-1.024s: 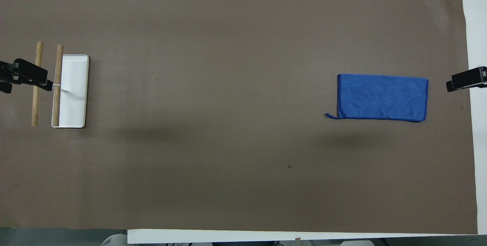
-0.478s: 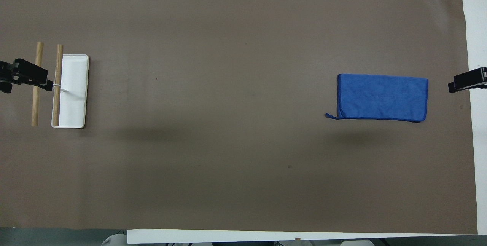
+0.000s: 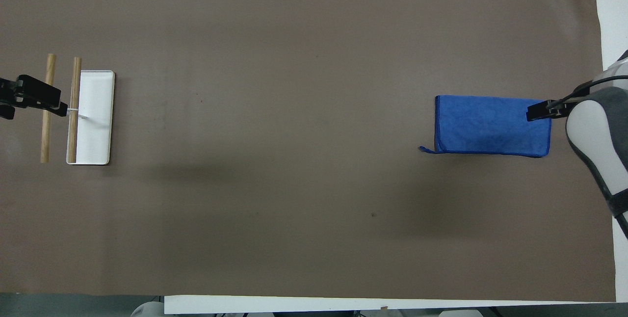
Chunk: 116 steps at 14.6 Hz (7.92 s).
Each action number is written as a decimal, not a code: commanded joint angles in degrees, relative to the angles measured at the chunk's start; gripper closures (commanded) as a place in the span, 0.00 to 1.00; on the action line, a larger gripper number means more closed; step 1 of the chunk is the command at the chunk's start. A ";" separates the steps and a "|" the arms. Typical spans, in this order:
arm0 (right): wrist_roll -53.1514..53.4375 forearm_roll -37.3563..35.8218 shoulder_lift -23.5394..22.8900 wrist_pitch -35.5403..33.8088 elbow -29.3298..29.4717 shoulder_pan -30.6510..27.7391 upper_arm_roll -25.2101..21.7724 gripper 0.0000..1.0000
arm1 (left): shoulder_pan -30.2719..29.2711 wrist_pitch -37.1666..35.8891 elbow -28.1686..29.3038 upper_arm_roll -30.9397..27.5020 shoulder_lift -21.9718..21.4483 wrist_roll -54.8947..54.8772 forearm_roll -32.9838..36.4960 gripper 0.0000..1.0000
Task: Right arm passes towel to left arm to hang
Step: 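Reach the right gripper to the blue towel's near edge and grasp it, then lift the blue towel with the right gripper toward the left gripper, then grasp the towel with the left gripper beside the right gripper, then open the right gripper and withdraw it while the left gripper holds the towel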
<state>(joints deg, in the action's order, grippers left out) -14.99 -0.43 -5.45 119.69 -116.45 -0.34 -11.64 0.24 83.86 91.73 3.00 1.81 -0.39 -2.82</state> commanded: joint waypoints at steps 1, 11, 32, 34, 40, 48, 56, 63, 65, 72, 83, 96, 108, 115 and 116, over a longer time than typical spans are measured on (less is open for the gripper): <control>-1.53 1.05 0.27 3.79 -3.95 -0.36 0.22 0.01 | 1.16 0.07 -0.50 -0.81 0.03 0.83 0.71 0.00; -1.44 1.05 -7.21 13.38 -6.50 -1.16 0.31 0.03 | 1.43 0.07 -0.32 -0.81 0.03 0.92 0.71 0.00; -1.71 2.09 -8.44 14.79 -7.04 -1.68 0.66 1.00 | 1.43 0.25 -0.32 -0.72 0.03 1.01 0.71 0.00; 2.22 7.78 -8.18 10.07 -4.77 -1.60 0.66 1.00 | 1.43 0.16 -0.32 -0.81 0.03 1.01 0.71 0.00; 29.18 10.45 -4.58 -11.46 4.02 -1.51 6.62 1.00 | 1.43 0.16 -0.32 -0.72 0.03 3.11 0.71 0.00; 75.04 21.86 -2.20 -23.27 17.03 -0.80 26.02 1.00 | 1.43 2.26 0.64 -0.98 -0.23 20.11 0.28 0.00; 83.28 45.76 -3.69 -6.26 22.67 -0.80 41.33 1.00 | 2.47 7.54 3.28 -2.30 -0.93 55.01 -14.65 0.00; 86.18 47.80 -8.43 24.34 23.55 0.69 55.93 1.00 | 5.02 12.10 5.82 -2.74 -1.37 83.25 -25.99 0.00; 86.10 47.72 -9.14 26.99 23.64 0.78 57.16 1.00 | 5.12 12.55 8.10 -2.74 -2.34 84.68 -27.76 0.00; 86.27 47.72 -9.49 29.45 23.81 1.92 58.04 1.00 | 6.61 17.30 11.54 0.06 -3.48 84.33 -31.72 0.06; 85.92 47.45 -10.90 32.28 25.40 2.62 59.72 1.00 | 6.88 15.37 12.24 0.16 -3.40 81.16 -30.93 0.28; 85.83 47.45 -10.90 32.28 25.40 2.62 59.72 1.00 | 6.61 9.83 6.88 -1.51 -2.25 75.27 -27.77 1.00; 84.61 40.71 -10.64 31.49 24.43 2.54 59.63 0.01 | 5.91 14.65 0.38 -1.60 1.26 69.13 -22.40 1.00; 72.58 17.26 -7.91 11.92 21.44 -3.17 58.49 0.01 | 4.59 29.23 1.78 -3.35 1.97 67.28 -22.05 1.00; 70.91 12.00 -7.82 7.36 21.53 -3.96 57.79 0.01 | 4.16 31.08 2.39 -3.70 1.97 67.36 -22.14 1.00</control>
<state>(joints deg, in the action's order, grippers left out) 59.87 18.49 -15.09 133.19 -93.52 -1.80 46.55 5.32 111.22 93.40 -0.53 3.59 67.73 -24.98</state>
